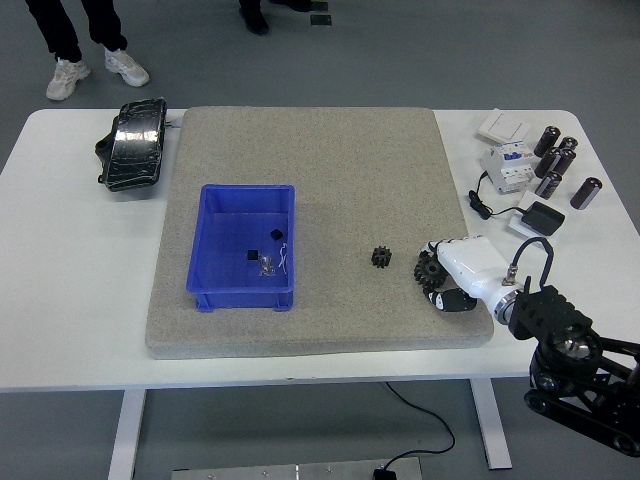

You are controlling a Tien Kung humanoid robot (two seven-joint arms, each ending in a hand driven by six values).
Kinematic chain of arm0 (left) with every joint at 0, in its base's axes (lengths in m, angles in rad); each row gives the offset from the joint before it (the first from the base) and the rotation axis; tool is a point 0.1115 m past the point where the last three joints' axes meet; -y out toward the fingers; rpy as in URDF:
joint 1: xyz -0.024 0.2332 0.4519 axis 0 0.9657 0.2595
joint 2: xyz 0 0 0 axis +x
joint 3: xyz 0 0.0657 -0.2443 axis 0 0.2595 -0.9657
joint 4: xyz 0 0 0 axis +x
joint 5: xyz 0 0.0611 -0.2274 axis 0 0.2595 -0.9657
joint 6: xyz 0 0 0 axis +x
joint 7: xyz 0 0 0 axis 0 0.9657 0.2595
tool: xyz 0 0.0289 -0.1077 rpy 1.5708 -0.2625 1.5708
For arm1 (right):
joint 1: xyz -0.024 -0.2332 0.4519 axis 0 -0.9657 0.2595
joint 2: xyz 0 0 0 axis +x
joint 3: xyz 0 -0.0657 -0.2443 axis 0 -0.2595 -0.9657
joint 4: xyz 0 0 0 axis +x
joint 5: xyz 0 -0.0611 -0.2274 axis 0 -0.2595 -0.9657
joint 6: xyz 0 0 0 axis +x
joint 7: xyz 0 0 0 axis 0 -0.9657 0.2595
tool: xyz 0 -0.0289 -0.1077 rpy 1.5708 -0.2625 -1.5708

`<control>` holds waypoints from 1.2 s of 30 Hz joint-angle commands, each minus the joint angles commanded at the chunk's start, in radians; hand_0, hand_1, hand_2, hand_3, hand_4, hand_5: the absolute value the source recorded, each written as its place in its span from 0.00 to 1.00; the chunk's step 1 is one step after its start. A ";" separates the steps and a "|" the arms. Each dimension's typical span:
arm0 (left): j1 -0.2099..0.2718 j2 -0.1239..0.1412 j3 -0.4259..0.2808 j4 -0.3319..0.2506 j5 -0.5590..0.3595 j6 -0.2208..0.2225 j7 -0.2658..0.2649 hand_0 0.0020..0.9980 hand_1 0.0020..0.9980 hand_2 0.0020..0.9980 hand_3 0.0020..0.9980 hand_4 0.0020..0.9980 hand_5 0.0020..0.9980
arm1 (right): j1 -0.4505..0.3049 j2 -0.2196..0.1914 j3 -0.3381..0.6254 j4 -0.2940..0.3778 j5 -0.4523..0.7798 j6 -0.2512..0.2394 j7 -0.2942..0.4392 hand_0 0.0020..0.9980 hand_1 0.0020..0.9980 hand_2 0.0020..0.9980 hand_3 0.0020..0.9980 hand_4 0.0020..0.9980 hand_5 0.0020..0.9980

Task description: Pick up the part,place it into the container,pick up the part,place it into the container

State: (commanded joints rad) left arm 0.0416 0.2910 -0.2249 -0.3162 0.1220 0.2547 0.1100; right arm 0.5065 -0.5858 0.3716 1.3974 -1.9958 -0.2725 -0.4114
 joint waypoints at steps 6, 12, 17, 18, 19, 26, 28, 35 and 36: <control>0.002 -0.001 -0.002 0.000 0.002 0.002 0.000 0.69 0.68 0.66 0.72 0.70 0.27 | -0.005 -0.005 0.015 0.011 0.028 0.006 0.016 0.20 0.33 0.53 0.68 0.35 0.00; 0.004 0.000 -0.010 0.000 0.008 0.006 0.001 0.69 0.68 0.66 0.71 0.70 0.28 | -0.016 -0.012 0.052 0.046 0.087 -0.012 0.042 0.19 0.32 0.53 0.68 0.33 0.00; 0.005 -0.001 -0.014 0.000 0.010 0.008 0.000 0.69 0.68 0.67 0.72 0.70 0.29 | -0.014 -0.015 0.066 0.058 0.105 -0.037 0.057 0.19 0.32 0.52 0.68 0.33 0.00; 0.005 -0.001 -0.014 0.000 0.010 0.009 0.000 0.69 0.68 0.67 0.72 0.70 0.29 | -0.014 -0.015 0.066 0.058 0.106 -0.039 0.058 0.19 0.32 0.52 0.68 0.33 0.00; 0.005 -0.001 -0.015 0.000 0.010 0.009 0.000 0.69 0.68 0.67 0.72 0.70 0.29 | -0.014 -0.015 0.067 0.059 0.106 -0.042 0.059 0.19 0.32 0.52 0.68 0.33 0.00; 0.009 -0.003 -0.022 -0.001 0.016 0.014 0.005 0.69 0.68 0.67 0.71 0.70 0.29 | -0.001 -0.019 0.073 0.142 0.101 -0.049 0.048 0.19 0.31 0.52 0.68 0.31 0.00; 0.010 -0.002 -0.035 -0.003 0.030 0.017 0.015 0.69 0.68 0.67 0.71 0.70 0.29 | 0.010 -0.019 0.079 0.187 0.100 -0.045 0.036 0.19 0.31 0.52 0.68 0.31 0.00; 0.018 0.001 -0.074 -0.010 0.073 0.025 0.044 0.69 0.68 0.67 0.71 0.70 0.30 | 0.065 0.025 0.111 0.315 0.143 -0.061 0.026 0.19 0.31 0.52 0.68 0.30 0.00; 0.019 0.002 -0.077 -0.010 0.077 0.025 0.046 0.69 0.68 0.67 0.71 0.70 0.30 | 0.074 0.037 0.113 0.322 0.148 -0.065 0.026 0.19 0.31 0.52 0.67 0.31 0.00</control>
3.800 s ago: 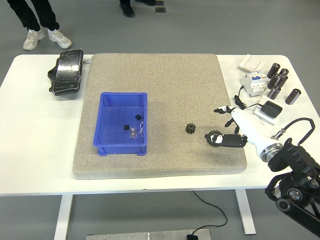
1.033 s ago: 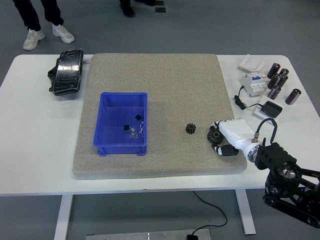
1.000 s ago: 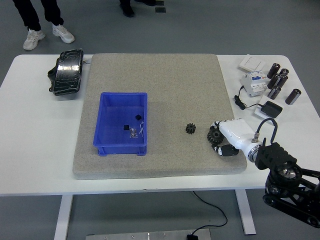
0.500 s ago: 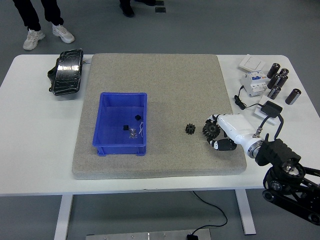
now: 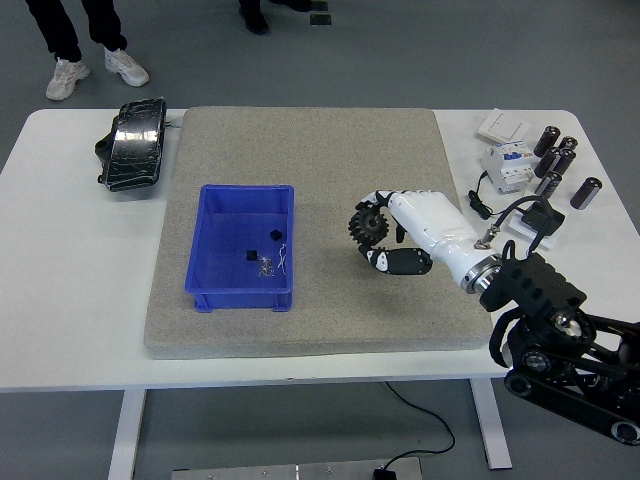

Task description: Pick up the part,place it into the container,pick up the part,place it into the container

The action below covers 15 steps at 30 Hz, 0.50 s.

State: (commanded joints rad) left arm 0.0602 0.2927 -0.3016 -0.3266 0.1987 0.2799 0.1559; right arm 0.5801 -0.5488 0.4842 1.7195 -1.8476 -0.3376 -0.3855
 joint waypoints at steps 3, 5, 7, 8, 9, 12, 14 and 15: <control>0.000 0.001 -0.007 -0.001 0.010 0.000 0.006 0.69 0.68 0.67 0.71 0.70 0.30 | 0.031 0.044 -0.009 0.003 0.008 -0.017 0.002 0.19 0.31 0.52 0.67 0.31 0.00; 0.000 0.002 -0.011 -0.001 0.016 0.000 0.009 0.69 0.68 0.67 0.71 0.70 0.30 | 0.051 0.069 -0.025 -0.004 0.009 -0.027 0.005 0.19 0.31 0.52 0.67 0.31 0.00; -0.002 0.003 -0.016 -0.001 0.022 0.000 0.012 0.69 0.68 0.67 0.71 0.71 0.31 | 0.070 0.089 -0.043 -0.013 0.010 -0.033 0.007 0.19 0.31 0.52 0.67 0.31 0.00; -0.002 0.003 -0.018 -0.001 0.024 0.000 0.013 0.69 0.68 0.67 0.71 0.71 0.31 | 0.076 0.095 -0.049 -0.016 0.009 -0.035 0.007 0.19 0.31 0.52 0.67 0.31 0.00; -0.003 0.004 -0.020 -0.001 0.027 0.001 0.014 0.69 0.68 0.67 0.71 0.71 0.31 | 0.081 0.100 -0.055 -0.019 0.008 -0.037 0.007 0.19 0.31 0.52 0.67 0.31 0.00; -0.003 0.005 -0.031 -0.002 0.037 0.002 0.021 0.69 0.68 0.67 0.71 0.71 0.32 | 0.092 0.108 -0.071 -0.028 0.009 -0.040 0.006 0.19 0.31 0.51 0.67 0.31 0.00; -0.003 0.006 -0.037 -0.003 0.044 0.003 0.026 0.69 0.68 0.67 0.71 0.71 0.32 | 0.096 0.108 -0.077 -0.033 0.011 -0.041 0.005 0.19 0.31 0.51 0.67 0.31 0.00; -0.003 0.006 -0.038 -0.003 0.045 0.003 0.026 0.69 0.68 0.67 0.71 0.71 0.32 | 0.098 0.109 -0.078 -0.035 0.008 -0.041 0.004 0.19 0.31 0.51 0.67 0.31 0.00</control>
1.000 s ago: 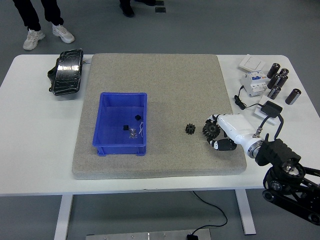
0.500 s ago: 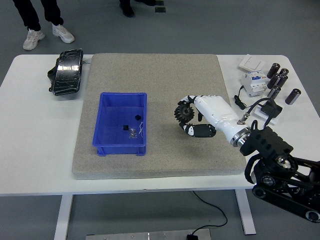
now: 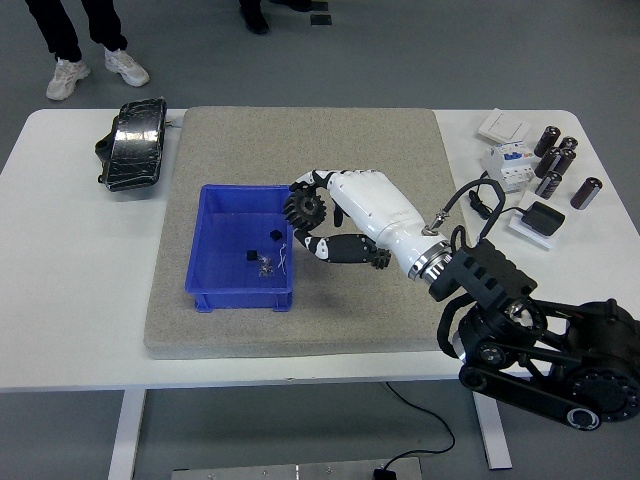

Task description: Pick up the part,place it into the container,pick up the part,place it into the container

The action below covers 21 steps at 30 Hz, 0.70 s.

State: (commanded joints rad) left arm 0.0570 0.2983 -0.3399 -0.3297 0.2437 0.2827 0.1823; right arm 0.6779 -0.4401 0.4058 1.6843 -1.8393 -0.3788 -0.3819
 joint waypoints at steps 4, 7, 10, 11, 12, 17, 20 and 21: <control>0.001 0.000 -0.006 -0.002 0.007 0.000 0.006 0.69 0.68 0.68 0.71 0.72 0.33 | 0.002 -0.002 -0.002 -0.002 -0.003 -0.002 -0.003 0.19 0.31 0.51 0.67 0.31 0.00; 0.000 0.002 -0.012 -0.003 0.012 0.000 0.008 0.69 0.68 0.68 0.71 0.72 0.33 | 0.002 -0.007 -0.001 -0.004 -0.002 -0.003 -0.004 0.19 0.31 0.51 0.67 0.31 0.00; 0.000 0.002 -0.014 -0.004 0.012 0.001 0.009 0.69 0.68 0.68 0.71 0.72 0.33 | 0.001 -0.010 -0.001 -0.004 0.001 -0.004 -0.004 0.19 0.31 0.51 0.67 0.31 0.00; 0.000 0.002 -0.015 -0.005 0.014 0.001 0.011 0.69 0.68 0.68 0.71 0.72 0.33 | 0.001 -0.010 -0.001 -0.004 0.002 -0.004 -0.003 0.19 0.31 0.51 0.67 0.31 0.00; 0.000 0.002 -0.018 -0.006 0.016 0.001 0.013 0.69 0.68 0.68 0.71 0.72 0.33 | 0.001 -0.011 -0.001 -0.004 0.003 -0.004 -0.003 0.19 0.31 0.51 0.67 0.31 0.00; -0.002 0.003 -0.025 -0.006 0.022 0.001 0.016 0.69 0.68 0.68 0.71 0.72 0.33 | -0.001 -0.012 0.001 -0.005 0.008 -0.007 -0.002 0.18 0.31 0.51 0.67 0.31 0.00; -0.002 0.005 -0.029 -0.007 0.026 0.001 0.018 0.69 0.68 0.68 0.71 0.72 0.33 | -0.003 -0.011 0.002 -0.007 0.009 -0.007 -0.002 0.18 0.31 0.51 0.67 0.31 0.00; -0.002 0.005 -0.031 -0.007 0.027 0.001 0.019 0.69 0.68 0.68 0.71 0.72 0.33 | -0.005 -0.012 0.003 -0.008 0.009 -0.007 -0.002 0.19 0.30 0.51 0.67 0.31 0.00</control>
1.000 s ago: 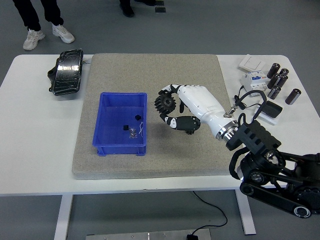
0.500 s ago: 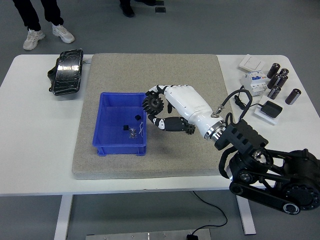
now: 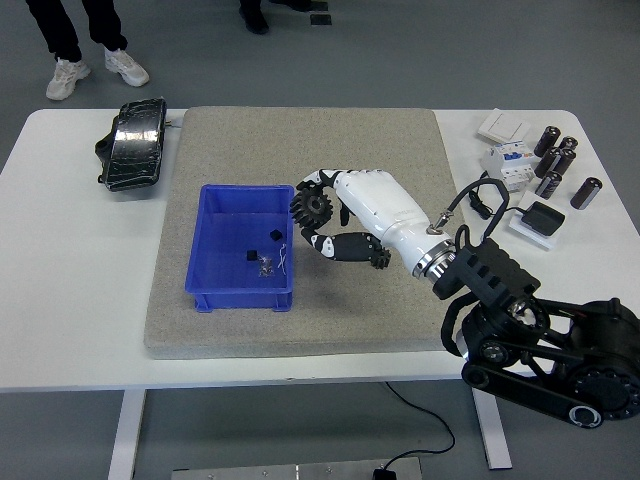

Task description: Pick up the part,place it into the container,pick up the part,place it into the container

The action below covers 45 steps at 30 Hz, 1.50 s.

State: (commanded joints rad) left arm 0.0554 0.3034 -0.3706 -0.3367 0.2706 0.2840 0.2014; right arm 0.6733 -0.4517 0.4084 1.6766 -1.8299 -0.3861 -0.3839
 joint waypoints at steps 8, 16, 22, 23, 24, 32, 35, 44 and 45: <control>0.004 -0.003 0.012 -0.001 -0.012 0.002 -0.001 0.69 0.68 0.68 0.71 0.72 0.33 | -0.001 0.004 0.001 -0.001 0.003 -0.002 0.001 0.19 0.30 0.51 0.67 0.32 0.00; 0.004 0.000 0.015 -0.003 -0.015 0.006 -0.002 0.69 0.68 0.68 0.71 0.72 0.33 | 0.023 0.025 -0.024 0.000 -0.008 -0.009 0.003 0.18 0.30 0.51 0.67 0.31 0.00; 0.006 -0.001 0.017 -0.004 -0.017 0.007 -0.001 0.69 0.68 0.68 0.71 0.72 0.33 | 0.055 0.042 -0.061 -0.030 -0.091 -0.006 -0.006 0.18 0.30 0.51 0.67 0.31 0.00; 0.006 -0.001 0.018 -0.004 -0.018 0.007 -0.001 0.69 0.68 0.68 0.71 0.72 0.33 | 0.060 0.043 -0.068 -0.037 -0.107 -0.002 -0.008 0.18 0.30 0.51 0.67 0.31 0.00; 0.006 -0.001 0.017 -0.004 -0.018 0.007 -0.001 0.69 0.68 0.68 0.71 0.72 0.33 | 0.063 0.043 -0.074 -0.042 -0.122 0.001 -0.009 0.18 0.30 0.51 0.67 0.31 0.00; 0.009 0.003 -0.002 -0.008 -0.001 0.013 0.011 0.69 0.68 0.68 0.70 0.72 0.32 | 0.109 0.044 -0.146 -0.079 -0.235 0.033 -0.028 0.19 0.30 0.51 0.67 0.31 0.00; 0.009 0.003 -0.002 -0.008 0.000 0.013 0.011 0.69 0.68 0.68 0.70 0.72 0.32 | 0.132 0.048 -0.169 -0.070 -0.235 0.034 -0.028 0.19 0.30 0.51 0.67 0.31 0.00; 0.010 0.005 -0.006 -0.007 0.003 0.012 0.012 0.69 0.68 0.68 0.71 0.72 0.32 | 0.190 0.070 -0.246 -0.072 -0.212 0.025 -0.015 0.18 0.30 0.51 0.67 0.31 0.00; 0.011 0.005 -0.006 -0.008 0.004 0.013 0.013 0.69 0.68 0.68 0.71 0.72 0.32 | 0.195 0.073 -0.254 -0.076 -0.211 0.025 -0.014 0.18 0.30 0.51 0.67 0.31 0.00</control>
State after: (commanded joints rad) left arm 0.0664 0.3084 -0.3769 -0.3446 0.2748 0.2967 0.2146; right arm 0.8680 -0.3790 0.1544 1.6007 -2.0410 -0.3615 -0.3979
